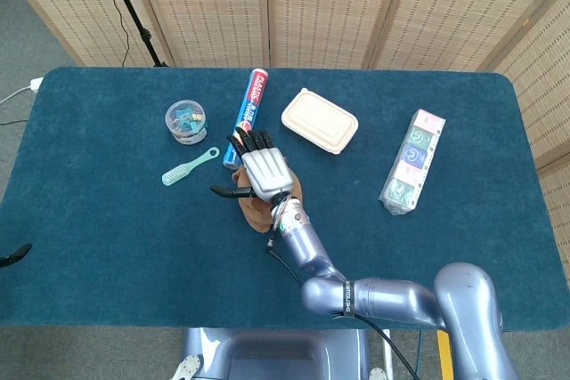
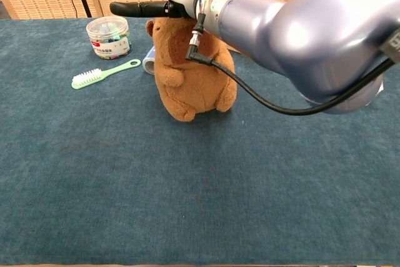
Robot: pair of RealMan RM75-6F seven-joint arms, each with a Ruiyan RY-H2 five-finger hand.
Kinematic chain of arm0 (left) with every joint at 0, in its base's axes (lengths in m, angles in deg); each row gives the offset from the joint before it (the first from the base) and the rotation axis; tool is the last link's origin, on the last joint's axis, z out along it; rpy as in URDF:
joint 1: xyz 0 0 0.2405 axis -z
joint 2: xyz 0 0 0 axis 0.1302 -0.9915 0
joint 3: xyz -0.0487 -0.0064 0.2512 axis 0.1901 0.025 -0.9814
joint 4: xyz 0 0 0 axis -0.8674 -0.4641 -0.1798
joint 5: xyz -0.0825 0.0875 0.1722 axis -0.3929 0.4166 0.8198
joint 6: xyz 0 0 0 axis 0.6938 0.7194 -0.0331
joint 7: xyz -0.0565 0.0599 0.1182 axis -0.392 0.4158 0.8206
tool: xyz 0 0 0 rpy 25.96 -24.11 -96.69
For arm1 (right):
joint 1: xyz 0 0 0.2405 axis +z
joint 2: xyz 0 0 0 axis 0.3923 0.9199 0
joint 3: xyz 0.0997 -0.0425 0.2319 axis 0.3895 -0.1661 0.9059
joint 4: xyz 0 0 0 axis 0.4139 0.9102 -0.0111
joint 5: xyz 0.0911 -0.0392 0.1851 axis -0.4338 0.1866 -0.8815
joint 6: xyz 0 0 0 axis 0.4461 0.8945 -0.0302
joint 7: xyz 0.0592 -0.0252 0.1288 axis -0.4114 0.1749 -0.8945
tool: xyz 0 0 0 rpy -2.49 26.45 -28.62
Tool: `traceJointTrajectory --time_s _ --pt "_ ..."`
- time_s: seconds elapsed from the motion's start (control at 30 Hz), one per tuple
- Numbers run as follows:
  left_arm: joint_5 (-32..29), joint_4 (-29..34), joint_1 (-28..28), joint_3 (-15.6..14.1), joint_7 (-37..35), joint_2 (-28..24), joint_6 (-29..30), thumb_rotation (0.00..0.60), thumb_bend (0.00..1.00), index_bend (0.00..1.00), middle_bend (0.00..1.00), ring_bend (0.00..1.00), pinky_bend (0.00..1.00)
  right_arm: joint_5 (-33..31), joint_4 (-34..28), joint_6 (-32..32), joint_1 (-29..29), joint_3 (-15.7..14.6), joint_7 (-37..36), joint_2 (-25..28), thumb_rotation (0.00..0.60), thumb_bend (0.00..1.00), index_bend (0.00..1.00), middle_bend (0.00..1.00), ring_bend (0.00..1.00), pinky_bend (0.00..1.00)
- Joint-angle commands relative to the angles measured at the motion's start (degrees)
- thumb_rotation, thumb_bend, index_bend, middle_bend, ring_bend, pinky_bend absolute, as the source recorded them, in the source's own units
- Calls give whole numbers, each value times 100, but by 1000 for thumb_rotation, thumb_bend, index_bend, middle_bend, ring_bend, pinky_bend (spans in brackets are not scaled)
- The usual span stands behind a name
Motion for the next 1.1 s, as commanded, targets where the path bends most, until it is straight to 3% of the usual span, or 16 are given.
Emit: traceJointTrajectory --time_s 0.03,0.3,0.63,1.1 --pt "-7 -6 -11 5 -23 -5 15 600 0 0 0 0 0 -90 171 3 51 10 14 -116 33 0 0 0 0 0" --pt "6 -16 -35 10 -83 -17 57 600 0 0 0 0 0 -116 670 -17 133 -60 56 -382 34 0 0 0 0 0" --pt "4 -47 -62 22 -188 -37 88 600 0 0 0 0 0 546 1218 144 15 -284 -259 -654 29 0 0 0 0 0" --pt "-15 -63 -77 34 -247 -50 93 600 0 0 0 0 0 775 1634 -38 -132 -313 -375 -772 29 0 0 0 0 0"
